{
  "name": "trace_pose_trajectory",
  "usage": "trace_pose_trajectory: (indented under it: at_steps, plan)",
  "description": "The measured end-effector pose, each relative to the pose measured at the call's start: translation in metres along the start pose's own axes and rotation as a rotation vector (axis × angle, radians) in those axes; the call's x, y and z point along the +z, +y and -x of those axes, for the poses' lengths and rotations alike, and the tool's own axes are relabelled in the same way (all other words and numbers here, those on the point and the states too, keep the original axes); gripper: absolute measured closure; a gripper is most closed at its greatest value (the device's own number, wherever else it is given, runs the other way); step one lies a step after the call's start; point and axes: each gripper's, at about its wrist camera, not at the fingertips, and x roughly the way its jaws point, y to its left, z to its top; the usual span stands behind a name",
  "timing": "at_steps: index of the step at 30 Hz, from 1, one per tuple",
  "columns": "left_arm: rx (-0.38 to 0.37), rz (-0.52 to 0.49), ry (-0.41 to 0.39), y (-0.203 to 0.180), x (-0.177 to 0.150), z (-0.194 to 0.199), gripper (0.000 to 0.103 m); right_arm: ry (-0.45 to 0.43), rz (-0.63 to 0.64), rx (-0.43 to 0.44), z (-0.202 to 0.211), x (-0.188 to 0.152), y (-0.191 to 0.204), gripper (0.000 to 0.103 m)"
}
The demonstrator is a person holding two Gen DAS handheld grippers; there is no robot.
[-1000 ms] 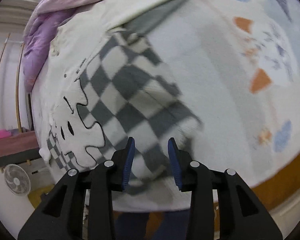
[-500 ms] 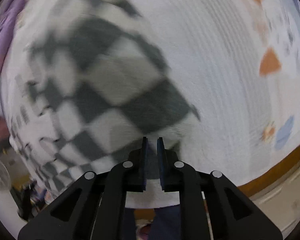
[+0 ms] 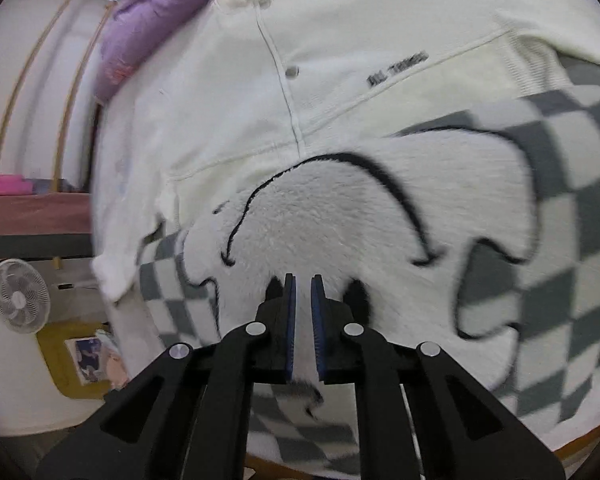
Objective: Fold large clothes
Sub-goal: 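Press the folded cardigan flat with the right tool while the left tool grasps its edge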
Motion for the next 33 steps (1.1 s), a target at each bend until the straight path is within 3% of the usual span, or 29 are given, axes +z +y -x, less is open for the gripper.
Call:
trace_pose_trajectory:
  at_steps: [1, 3, 7, 11, 14, 16, 19, 22, 25, 27, 29, 33]
  plan:
    - [-0.009, -0.006, -0.001, 0.004, 0.002, 0.002, 0.019, 0.010, 0.016, -0.055, -0.015, 0.001, 0.000, 0.099]
    - [-0.027, 0.004, 0.004, 0.018, 0.006, 0.005, 0.018, 0.008, 0.015, -0.064, -0.034, 0.003, -0.010, 0.103]
    - [-0.072, 0.070, 0.029, 0.047, 0.007, 0.002, 0.017, -0.005, 0.026, -0.108, -0.026, -0.002, 0.002, 0.103]
    - [-0.134, 0.117, 0.047, 0.065, 0.002, -0.001, 0.017, 0.062, 0.033, -0.113, -0.011, -0.055, 0.003, 0.103]
    - [-0.145, 0.124, 0.069, 0.069, -0.006, -0.010, 0.017, 0.066, 0.014, -0.127, -0.010, -0.086, -0.006, 0.103]
    - [-0.154, 0.125, 0.101, 0.071, -0.011, -0.018, 0.016, 0.102, -0.068, -0.102, -0.031, -0.095, -0.026, 0.103]
    - [-0.158, 0.124, 0.127, 0.069, -0.015, -0.026, 0.016, 0.087, -0.098, -0.077, -0.039, -0.092, -0.032, 0.103]
    - [-0.162, 0.128, 0.119, 0.072, -0.011, -0.029, 0.016, 0.092, -0.097, -0.086, -0.028, -0.103, -0.027, 0.103]
    - [-0.152, 0.135, 0.105, 0.050, -0.011, -0.038, 0.016, 0.138, -0.106, -0.107, -0.037, -0.127, -0.039, 0.103]
    - [-0.172, 0.135, 0.044, 0.047, -0.005, -0.026, 0.016, 0.131, -0.150, -0.072, -0.043, -0.135, -0.052, 0.103]
    - [-0.187, 0.092, 0.012, 0.044, 0.003, -0.014, 0.016, 0.137, -0.139, -0.077, -0.046, -0.131, -0.049, 0.103]
    - [-0.193, 0.009, 0.037, 0.036, 0.022, -0.014, 0.016, 0.160, -0.083, -0.116, -0.053, -0.124, -0.036, 0.103]
